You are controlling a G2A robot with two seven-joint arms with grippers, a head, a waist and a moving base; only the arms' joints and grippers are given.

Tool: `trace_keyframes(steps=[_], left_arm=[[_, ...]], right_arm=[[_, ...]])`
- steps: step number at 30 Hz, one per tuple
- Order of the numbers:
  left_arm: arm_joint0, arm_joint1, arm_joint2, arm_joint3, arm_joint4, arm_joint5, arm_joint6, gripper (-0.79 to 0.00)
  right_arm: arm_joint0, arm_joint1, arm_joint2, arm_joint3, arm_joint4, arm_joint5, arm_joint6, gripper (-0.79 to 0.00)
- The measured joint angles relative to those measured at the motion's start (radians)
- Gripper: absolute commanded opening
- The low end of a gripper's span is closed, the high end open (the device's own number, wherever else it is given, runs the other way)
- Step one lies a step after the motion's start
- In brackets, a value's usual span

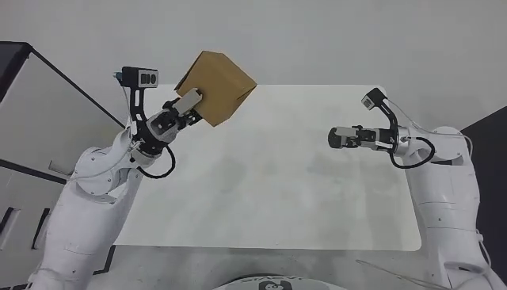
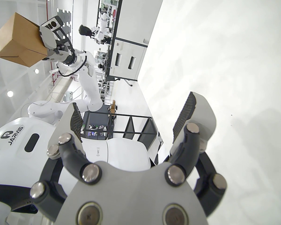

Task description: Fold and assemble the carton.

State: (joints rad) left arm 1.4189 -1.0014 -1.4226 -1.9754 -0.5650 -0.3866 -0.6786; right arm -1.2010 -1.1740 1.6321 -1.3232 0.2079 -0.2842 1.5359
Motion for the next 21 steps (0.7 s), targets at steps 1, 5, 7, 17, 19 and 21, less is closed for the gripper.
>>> trace_keyframes(steps=[1,5,7,17,19,21], left_arm=[[-0.003,0.000,-0.001,0.003,-0.020,0.006,-0.010,-0.785],[-0.013,-0.003,-0.002,0.008,-0.101,0.026,-0.053,-0.785],[-0.018,-0.003,-0.006,0.010,-0.139,0.036,-0.076,-0.785],[-0.027,-0.007,-0.023,0.022,-0.225,0.084,-0.144,-0.785],[-0.031,-0.007,-0.029,0.024,-0.202,0.075,-0.149,-0.785],[-0.038,-0.007,-0.039,0.030,-0.148,0.043,-0.151,-0.785]], right_arm=[[0.000,0.000,0.000,0.000,0.000,0.000,0.000,0.000],[0.000,0.000,0.000,0.000,0.000,0.000,0.000,0.000],[0.000,0.000,0.000,0.000,0.000,0.000,0.000,0.000],[0.000,0.000,0.000,0.000,0.000,0.000,0.000,0.000],[0.000,0.000,0.000,0.000,0.000,0.000,0.000,0.000],[0.000,0.000,0.000,0.000,0.000,0.000,0.000,0.000]])
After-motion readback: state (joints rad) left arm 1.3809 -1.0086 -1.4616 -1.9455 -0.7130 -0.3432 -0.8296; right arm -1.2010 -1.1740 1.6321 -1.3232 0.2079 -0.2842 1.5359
